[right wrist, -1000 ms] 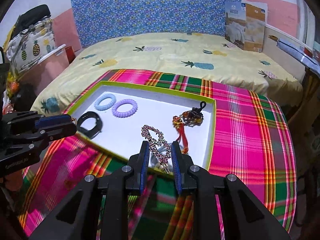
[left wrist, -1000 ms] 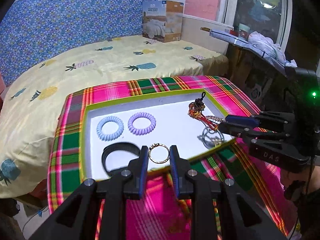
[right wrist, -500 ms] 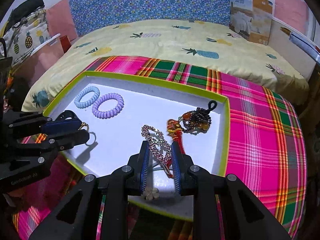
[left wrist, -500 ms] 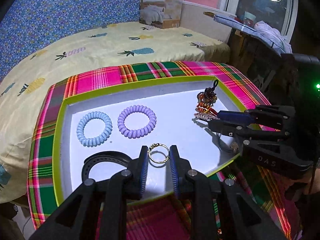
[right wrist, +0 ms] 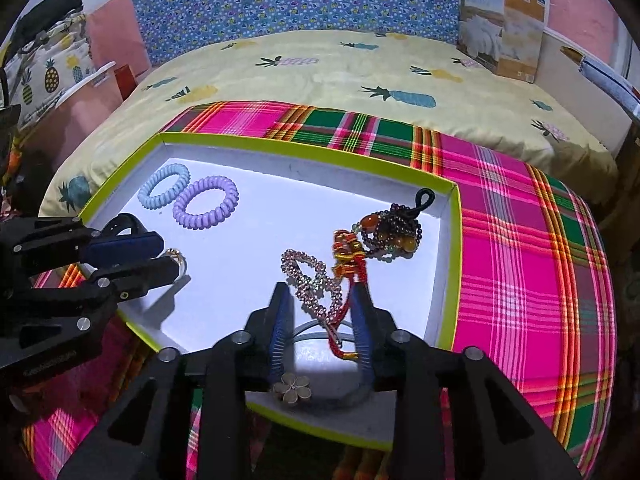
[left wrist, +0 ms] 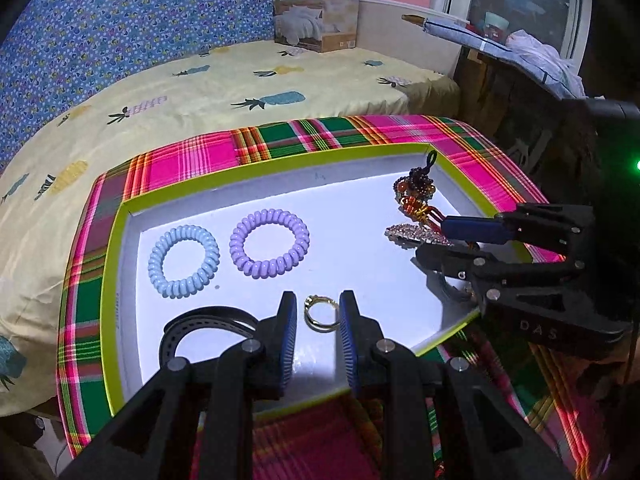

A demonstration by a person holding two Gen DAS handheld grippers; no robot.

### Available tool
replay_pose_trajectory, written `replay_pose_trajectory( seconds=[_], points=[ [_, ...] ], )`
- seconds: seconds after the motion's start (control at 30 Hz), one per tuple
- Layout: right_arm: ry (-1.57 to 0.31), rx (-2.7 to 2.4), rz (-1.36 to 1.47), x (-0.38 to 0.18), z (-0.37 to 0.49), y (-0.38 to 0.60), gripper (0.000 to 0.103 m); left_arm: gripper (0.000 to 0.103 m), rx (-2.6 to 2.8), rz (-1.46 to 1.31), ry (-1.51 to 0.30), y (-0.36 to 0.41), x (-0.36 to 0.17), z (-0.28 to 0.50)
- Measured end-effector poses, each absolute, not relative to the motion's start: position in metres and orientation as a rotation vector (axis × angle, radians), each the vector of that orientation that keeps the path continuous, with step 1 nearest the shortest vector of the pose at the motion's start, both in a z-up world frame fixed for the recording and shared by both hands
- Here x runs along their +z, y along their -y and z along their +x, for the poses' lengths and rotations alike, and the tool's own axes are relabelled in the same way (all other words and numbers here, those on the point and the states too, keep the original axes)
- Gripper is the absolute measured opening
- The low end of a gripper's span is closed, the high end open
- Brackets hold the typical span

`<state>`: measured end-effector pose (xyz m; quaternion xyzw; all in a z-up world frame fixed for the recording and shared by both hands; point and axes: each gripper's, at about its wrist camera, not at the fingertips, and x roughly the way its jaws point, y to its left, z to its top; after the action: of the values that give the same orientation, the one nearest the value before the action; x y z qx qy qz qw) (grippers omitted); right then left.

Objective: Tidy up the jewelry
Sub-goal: 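Drop the ring into the box with the left tool while the right tool drops the hair clip there, then move both open tools back toward the orange cord bracelet and black hair tie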

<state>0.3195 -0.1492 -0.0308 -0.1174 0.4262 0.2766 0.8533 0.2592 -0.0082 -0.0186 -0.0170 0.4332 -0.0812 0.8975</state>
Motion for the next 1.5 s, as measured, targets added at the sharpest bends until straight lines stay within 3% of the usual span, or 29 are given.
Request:
replay_pose_trajectory(
  seconds=[0.63,1.5],
  points=[
    [-0.812,0.586,-0.162,0.013,0.239,0.180,0.036,0.025,-0.118,-0.079,-0.811,-0.010,0.020,0.181],
    [-0.795,0.634,-0.141,0.016,0.114,0.193,0.036,0.025,-0.081,-0.134,-0.760,-0.013,0.026,0.062]
  ],
)
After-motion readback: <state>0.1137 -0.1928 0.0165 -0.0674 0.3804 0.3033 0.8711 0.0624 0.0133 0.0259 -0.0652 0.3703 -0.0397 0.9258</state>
